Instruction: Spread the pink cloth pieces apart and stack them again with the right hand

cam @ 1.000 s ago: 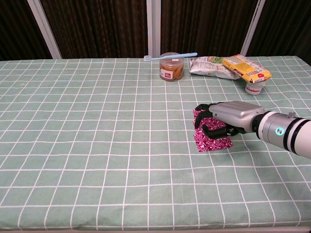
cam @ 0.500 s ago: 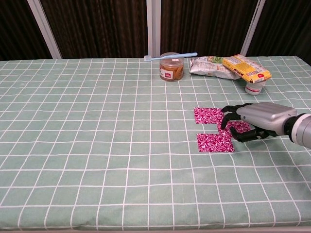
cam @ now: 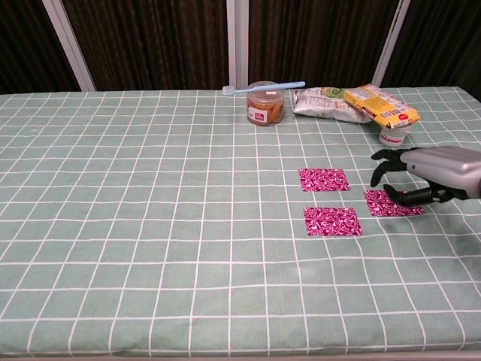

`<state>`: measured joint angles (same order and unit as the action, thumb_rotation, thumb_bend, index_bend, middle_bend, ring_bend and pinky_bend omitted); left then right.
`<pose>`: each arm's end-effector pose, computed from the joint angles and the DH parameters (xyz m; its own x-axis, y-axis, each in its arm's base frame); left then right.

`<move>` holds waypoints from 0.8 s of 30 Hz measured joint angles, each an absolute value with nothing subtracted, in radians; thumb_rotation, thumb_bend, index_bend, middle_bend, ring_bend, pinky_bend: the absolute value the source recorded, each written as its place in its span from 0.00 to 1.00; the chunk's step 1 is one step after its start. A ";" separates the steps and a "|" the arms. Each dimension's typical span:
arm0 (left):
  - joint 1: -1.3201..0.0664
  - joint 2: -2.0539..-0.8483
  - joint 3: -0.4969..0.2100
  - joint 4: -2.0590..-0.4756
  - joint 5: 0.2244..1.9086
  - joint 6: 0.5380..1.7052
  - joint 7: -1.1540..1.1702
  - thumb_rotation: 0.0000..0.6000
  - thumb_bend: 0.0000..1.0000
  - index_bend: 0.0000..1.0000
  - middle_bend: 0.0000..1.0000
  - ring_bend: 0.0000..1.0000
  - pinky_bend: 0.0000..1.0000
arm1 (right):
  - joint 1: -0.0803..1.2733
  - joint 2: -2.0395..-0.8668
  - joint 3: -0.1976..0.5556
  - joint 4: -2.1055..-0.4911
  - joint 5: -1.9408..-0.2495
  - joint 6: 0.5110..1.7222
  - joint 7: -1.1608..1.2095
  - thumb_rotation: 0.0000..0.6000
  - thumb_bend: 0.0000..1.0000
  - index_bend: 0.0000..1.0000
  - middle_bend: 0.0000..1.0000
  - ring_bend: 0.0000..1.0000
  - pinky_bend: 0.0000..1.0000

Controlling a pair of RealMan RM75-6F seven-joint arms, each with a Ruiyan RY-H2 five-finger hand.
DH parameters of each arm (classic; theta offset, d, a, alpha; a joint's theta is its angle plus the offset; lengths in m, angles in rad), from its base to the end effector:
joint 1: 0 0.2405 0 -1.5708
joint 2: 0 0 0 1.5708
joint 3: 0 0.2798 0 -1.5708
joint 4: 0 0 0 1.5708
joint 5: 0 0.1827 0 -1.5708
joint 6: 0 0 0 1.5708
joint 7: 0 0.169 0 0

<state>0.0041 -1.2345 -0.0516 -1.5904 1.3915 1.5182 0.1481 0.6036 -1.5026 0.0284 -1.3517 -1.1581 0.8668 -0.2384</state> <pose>-0.3502 0.1743 0.1685 0.4375 0.0281 0.8988 0.8824 0.1788 -0.4352 -0.2672 -0.3369 -0.0025 0.5143 -0.4347 0.7392 -0.8575 -0.2748 0.4350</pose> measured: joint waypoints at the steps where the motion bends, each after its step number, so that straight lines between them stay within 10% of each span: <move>1: 0.004 -1.234 -0.052 -1.592 1.392 1.519 0.149 1.00 0.16 0.22 0.15 0.11 0.13 | 0.605 -1.503 0.041 -1.353 -1.159 0.870 -0.224 0.41 0.25 0.27 0.01 0.00 0.00; 12: 0.016 -1.230 -0.046 -1.598 1.390 1.530 0.149 1.00 0.16 0.22 0.15 0.11 0.13 | 0.696 -1.644 0.155 -1.233 -1.069 0.836 -0.270 0.97 0.10 0.30 0.03 0.00 0.00; 24: 0.020 -1.234 -0.045 -1.587 1.385 1.526 0.138 1.00 0.16 0.22 0.15 0.11 0.13 | 0.773 -1.786 0.190 -1.057 -0.962 0.755 -0.341 0.99 0.10 0.31 0.03 0.00 0.00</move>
